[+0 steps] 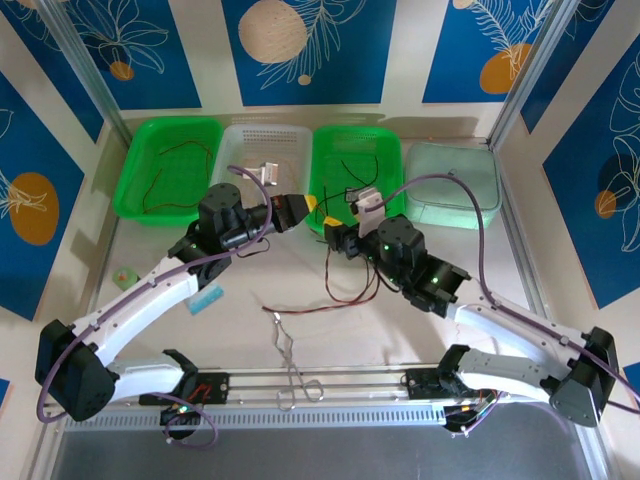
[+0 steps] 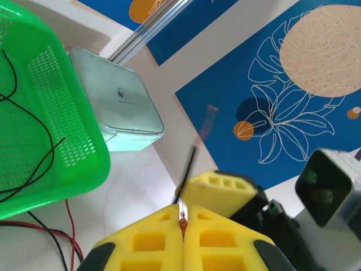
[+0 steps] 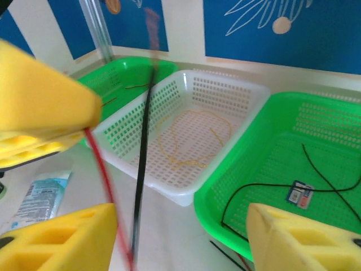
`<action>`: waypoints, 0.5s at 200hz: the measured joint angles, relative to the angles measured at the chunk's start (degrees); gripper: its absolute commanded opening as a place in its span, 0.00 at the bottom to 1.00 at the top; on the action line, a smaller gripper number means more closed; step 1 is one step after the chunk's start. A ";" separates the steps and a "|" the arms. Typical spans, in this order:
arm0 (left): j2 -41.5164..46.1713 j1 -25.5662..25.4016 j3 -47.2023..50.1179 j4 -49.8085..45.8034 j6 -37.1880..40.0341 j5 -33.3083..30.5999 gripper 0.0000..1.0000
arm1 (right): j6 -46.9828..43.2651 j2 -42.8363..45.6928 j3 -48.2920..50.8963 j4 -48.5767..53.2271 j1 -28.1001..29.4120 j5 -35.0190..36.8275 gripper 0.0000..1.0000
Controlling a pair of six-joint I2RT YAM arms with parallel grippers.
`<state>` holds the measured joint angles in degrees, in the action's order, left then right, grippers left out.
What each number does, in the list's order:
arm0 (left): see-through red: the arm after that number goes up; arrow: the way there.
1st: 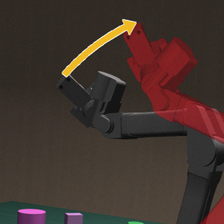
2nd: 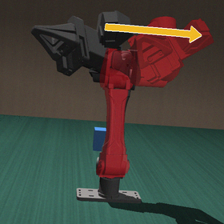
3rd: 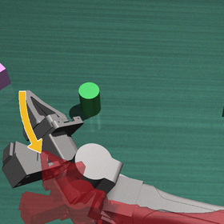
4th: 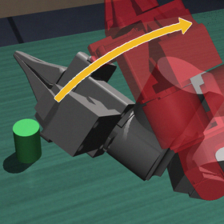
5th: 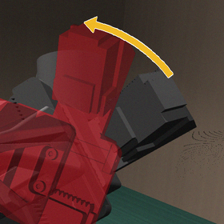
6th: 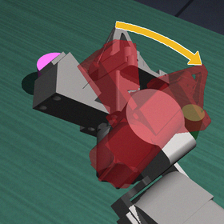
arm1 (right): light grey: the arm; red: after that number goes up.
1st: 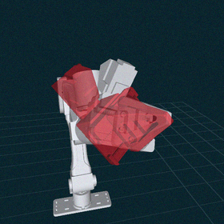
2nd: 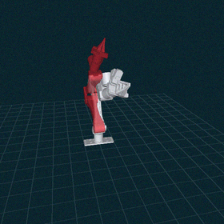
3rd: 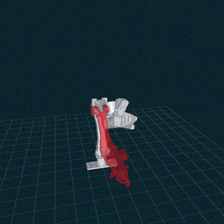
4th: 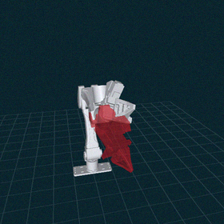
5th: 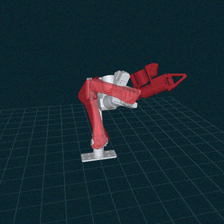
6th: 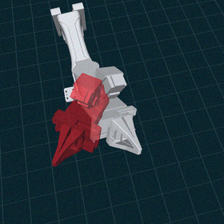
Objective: Untangle the cables
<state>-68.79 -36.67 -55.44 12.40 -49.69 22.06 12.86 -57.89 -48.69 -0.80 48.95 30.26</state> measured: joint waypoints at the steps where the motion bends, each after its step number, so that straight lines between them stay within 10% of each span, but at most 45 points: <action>1: 0.00 0.00 0.00 0.00 0.04 0.00 0.00 | 0.11 0.15 0.00 0.09 -0.11 -0.13 0.65; 100: 0.13 0.00 0.02 -0.48 1.05 1.88 0.00 | 19.41 2.36 -7.74 9.25 -11.93 -20.83 0.64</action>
<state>-68.66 -36.67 -55.42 11.92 -48.64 23.94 32.27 -55.53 -56.42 8.45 37.01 9.43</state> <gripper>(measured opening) 0.049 0.651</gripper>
